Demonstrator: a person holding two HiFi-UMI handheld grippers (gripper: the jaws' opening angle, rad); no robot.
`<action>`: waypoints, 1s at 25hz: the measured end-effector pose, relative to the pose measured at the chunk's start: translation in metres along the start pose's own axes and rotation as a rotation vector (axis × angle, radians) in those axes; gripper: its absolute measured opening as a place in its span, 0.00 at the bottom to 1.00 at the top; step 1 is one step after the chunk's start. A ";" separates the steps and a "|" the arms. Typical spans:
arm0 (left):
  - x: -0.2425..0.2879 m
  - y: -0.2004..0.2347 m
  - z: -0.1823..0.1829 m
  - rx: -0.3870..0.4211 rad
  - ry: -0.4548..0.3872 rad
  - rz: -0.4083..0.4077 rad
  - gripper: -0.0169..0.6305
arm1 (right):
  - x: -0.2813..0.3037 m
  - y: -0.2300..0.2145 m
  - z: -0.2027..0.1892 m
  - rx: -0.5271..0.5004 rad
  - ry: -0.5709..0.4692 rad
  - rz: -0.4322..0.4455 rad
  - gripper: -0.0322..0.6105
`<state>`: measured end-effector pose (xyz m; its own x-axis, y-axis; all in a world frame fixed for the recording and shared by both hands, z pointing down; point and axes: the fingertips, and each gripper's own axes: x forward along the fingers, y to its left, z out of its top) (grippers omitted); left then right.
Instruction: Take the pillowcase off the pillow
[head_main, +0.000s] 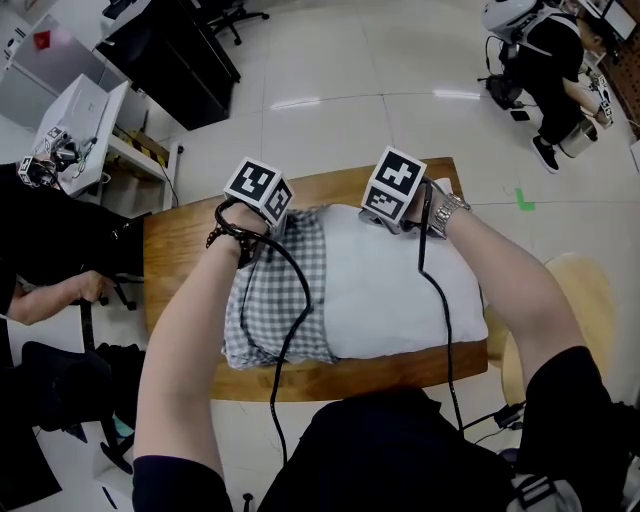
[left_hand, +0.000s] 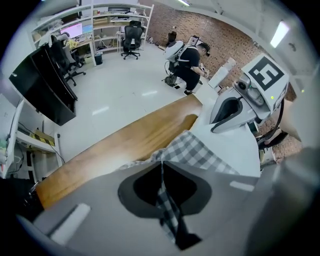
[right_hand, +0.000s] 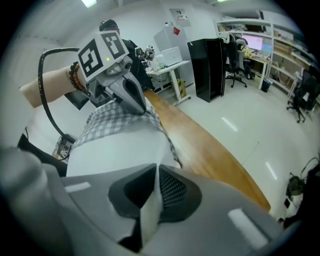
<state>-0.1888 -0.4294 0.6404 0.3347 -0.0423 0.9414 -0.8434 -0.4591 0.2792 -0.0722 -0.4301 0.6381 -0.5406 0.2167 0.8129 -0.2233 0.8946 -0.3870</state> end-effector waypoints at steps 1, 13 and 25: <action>-0.003 0.001 0.000 -0.013 -0.014 0.004 0.05 | -0.003 0.002 0.000 0.002 -0.001 -0.008 0.07; -0.038 0.026 -0.030 -0.116 -0.089 0.121 0.04 | -0.038 0.022 -0.010 -0.028 -0.035 -0.139 0.06; -0.066 0.042 -0.063 -0.182 -0.138 0.201 0.04 | -0.063 0.032 -0.032 -0.019 -0.046 -0.211 0.06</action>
<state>-0.2728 -0.3898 0.6023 0.1968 -0.2420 0.9501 -0.9558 -0.2632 0.1309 -0.0195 -0.4031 0.5887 -0.5198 0.0063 0.8543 -0.3202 0.9257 -0.2016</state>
